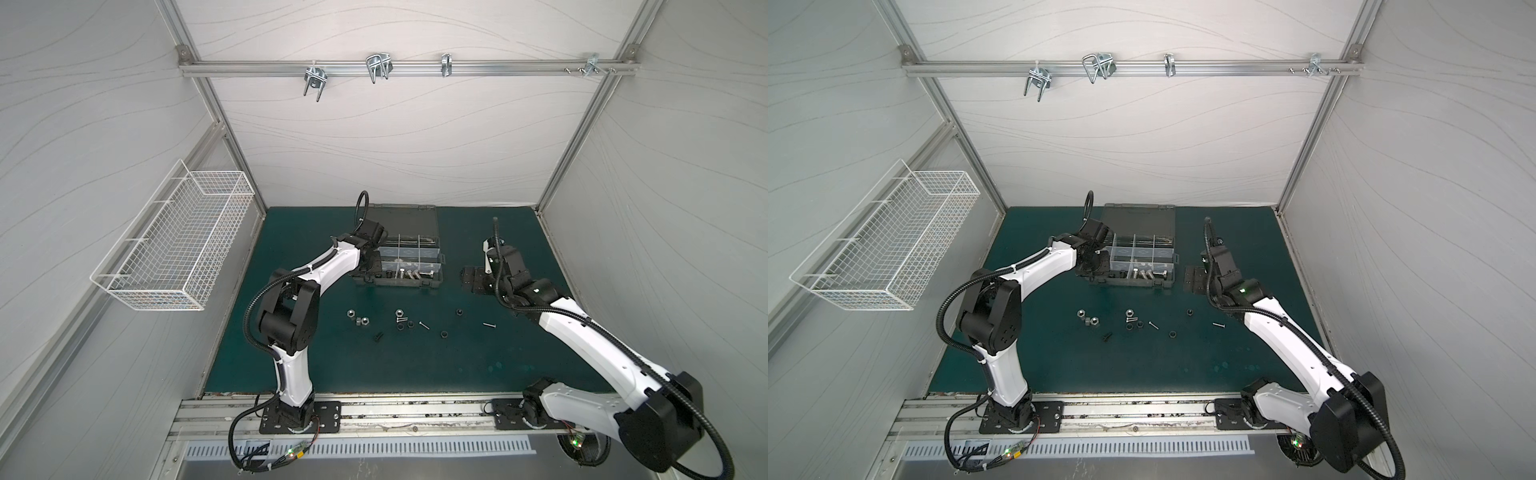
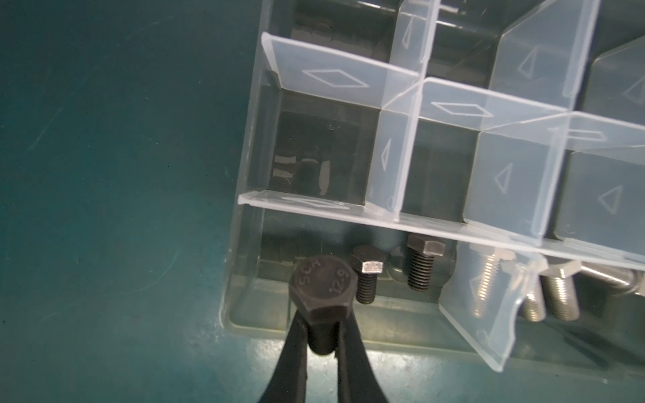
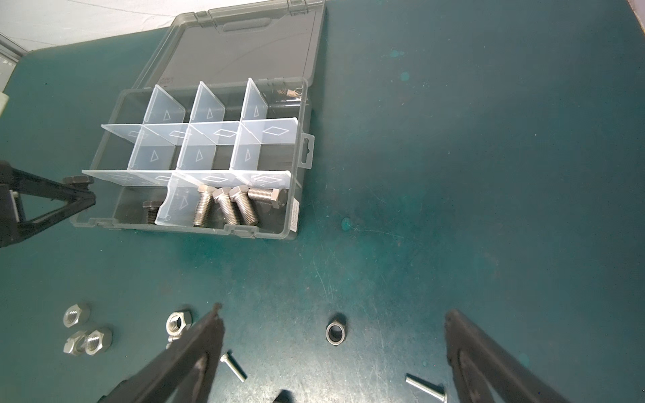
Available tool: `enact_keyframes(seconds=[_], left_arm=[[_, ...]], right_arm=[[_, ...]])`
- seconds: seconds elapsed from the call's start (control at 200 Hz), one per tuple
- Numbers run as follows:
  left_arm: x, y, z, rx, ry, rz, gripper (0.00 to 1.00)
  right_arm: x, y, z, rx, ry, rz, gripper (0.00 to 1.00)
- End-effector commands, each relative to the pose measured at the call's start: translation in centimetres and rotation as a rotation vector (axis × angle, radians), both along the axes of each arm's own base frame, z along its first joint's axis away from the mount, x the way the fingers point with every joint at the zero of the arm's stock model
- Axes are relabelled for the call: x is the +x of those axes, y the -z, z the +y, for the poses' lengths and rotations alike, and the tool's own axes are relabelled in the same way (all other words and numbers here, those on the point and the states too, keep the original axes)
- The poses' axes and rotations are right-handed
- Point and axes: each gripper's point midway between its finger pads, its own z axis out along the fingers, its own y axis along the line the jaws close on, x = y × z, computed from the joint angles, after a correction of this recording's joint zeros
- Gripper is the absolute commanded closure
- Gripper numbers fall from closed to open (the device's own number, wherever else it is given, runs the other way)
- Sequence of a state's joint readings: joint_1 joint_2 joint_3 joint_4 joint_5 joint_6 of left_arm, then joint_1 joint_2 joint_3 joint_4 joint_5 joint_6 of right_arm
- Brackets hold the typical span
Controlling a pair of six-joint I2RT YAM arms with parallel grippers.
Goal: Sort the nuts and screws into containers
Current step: 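Carry the black bolt with the left gripper to the box's nearest compartment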
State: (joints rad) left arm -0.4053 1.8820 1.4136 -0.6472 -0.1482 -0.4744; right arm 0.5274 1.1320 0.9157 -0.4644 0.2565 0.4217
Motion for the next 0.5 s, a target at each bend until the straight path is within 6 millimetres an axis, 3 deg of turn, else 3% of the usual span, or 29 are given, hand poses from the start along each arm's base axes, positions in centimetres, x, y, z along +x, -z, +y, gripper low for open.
enact_keyframes(seconds=[0.0,0.175,0.315,0.495], left_arm=[[1.2,-0.2,-0.1,0.000,0.000,-0.010,0.89],[1.5,0.6,-0.1,0.006,0.006,0.008,0.87],[1.6,0.8,0.0,0.018,0.009,0.014,0.78],[1.6,0.9,0.2,0.030,0.018,0.022,0.76]], right_arm=[[-0.2,-0.4,-0.3,0.014,0.013,0.005,0.01],[-0.2,-0.1,-0.2,0.014,0.011,0.011,0.01],[-0.4,0.1,-0.3,0.011,0.012,0.014,0.01],[-0.5,0.2,-0.5,0.011,0.017,0.014,0.01]])
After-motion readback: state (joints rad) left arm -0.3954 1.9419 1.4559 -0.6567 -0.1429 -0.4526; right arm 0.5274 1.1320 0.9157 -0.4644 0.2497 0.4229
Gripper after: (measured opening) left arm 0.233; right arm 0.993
